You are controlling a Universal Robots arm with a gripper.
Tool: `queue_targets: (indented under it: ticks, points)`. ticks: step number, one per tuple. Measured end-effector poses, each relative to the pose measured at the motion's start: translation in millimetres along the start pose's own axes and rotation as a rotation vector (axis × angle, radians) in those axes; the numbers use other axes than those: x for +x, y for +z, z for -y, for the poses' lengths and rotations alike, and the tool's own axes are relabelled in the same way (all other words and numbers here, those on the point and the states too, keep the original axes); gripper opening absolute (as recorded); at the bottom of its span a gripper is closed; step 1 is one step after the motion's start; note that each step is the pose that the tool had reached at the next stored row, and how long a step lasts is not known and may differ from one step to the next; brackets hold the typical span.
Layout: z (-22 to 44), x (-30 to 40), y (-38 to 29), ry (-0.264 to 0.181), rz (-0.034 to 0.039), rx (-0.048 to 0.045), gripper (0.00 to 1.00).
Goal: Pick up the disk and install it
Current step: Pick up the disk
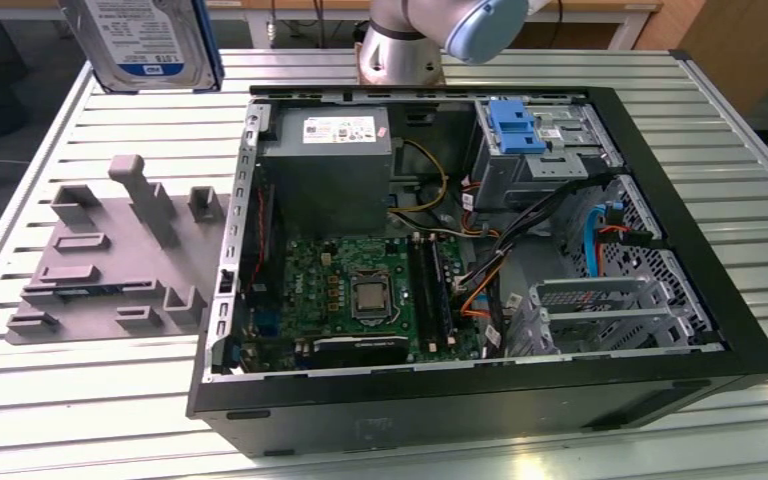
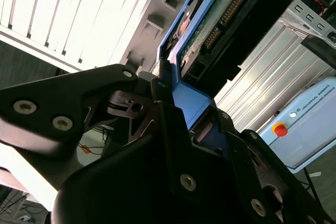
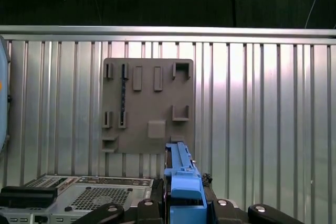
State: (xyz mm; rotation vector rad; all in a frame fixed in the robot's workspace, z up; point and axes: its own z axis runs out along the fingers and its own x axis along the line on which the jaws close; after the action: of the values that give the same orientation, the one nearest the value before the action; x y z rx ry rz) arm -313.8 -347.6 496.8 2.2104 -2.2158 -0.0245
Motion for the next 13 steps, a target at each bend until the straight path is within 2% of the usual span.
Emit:
queue_targets:
  ticks: [7,13]
  points:
    - [12.8,0.0,-0.1,0.0,0.0,0.0,0.36]
    - [19.3,0.0,-0.2,0.0,0.0,0.0,0.36]
